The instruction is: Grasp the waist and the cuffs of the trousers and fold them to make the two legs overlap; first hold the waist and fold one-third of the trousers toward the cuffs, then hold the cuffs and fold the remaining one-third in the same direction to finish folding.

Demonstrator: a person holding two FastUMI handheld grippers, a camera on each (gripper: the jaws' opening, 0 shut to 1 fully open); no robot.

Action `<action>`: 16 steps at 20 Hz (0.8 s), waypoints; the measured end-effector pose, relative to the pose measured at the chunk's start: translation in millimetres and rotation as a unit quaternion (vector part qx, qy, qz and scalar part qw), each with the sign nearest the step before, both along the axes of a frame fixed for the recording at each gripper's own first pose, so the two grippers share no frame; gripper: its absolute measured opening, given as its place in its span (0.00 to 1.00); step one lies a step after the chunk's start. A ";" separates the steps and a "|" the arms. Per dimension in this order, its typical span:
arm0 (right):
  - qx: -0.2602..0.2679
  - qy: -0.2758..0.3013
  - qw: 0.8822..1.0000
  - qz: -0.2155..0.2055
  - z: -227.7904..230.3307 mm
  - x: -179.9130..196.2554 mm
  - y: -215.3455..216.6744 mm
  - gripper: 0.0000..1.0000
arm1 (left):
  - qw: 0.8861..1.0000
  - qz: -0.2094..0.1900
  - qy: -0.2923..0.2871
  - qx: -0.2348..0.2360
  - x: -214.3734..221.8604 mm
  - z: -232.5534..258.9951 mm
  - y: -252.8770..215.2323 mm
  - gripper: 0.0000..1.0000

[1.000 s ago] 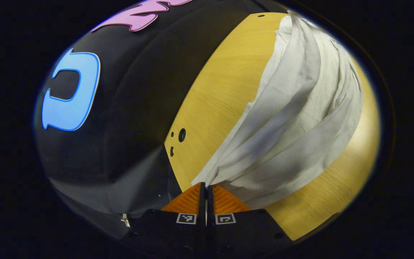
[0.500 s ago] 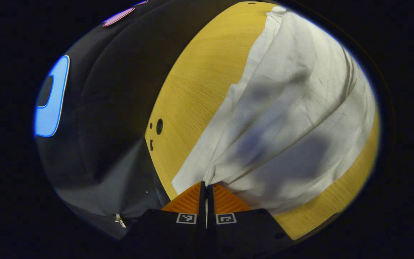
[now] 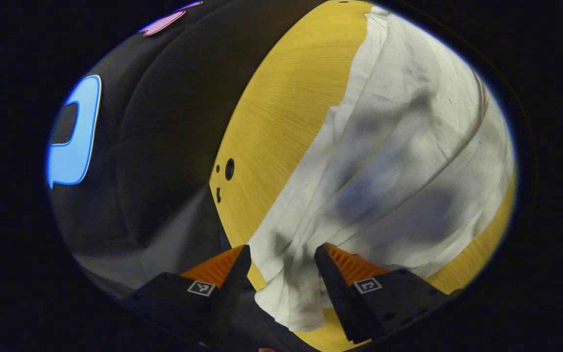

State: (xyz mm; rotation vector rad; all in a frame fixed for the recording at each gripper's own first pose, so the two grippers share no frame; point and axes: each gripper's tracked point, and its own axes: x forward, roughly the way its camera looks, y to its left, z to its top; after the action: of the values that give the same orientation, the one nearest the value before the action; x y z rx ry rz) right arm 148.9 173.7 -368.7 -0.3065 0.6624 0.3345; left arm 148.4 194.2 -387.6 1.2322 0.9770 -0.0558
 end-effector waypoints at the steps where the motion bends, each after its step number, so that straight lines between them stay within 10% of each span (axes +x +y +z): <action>1: 0.008 -0.008 1.000 -0.014 6.7 0.9 -8.3 0.97 | 1.000 0.001 -0.009 -0.004 -0.7 5.0 0.8 0.91; 7: 0.109 0.020 0.989 -0.102 33.8 -22.0 -52.1 0.97 | 0.996 0.009 -0.076 -0.041 -15.2 60.1 5.2 0.95; 16: 0.291 0.048 0.920 -0.258 64.2 -56.1 -110.6 0.97 | 0.963 0.083 -0.217 -0.139 -40.7 155.5 22.9 0.94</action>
State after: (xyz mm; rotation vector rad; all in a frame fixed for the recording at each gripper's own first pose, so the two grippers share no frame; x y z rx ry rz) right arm 92.8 63.1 -304.5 0.4561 0.6835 0.0284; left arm 107.7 217.1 -232.1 0.8506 0.6581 0.1964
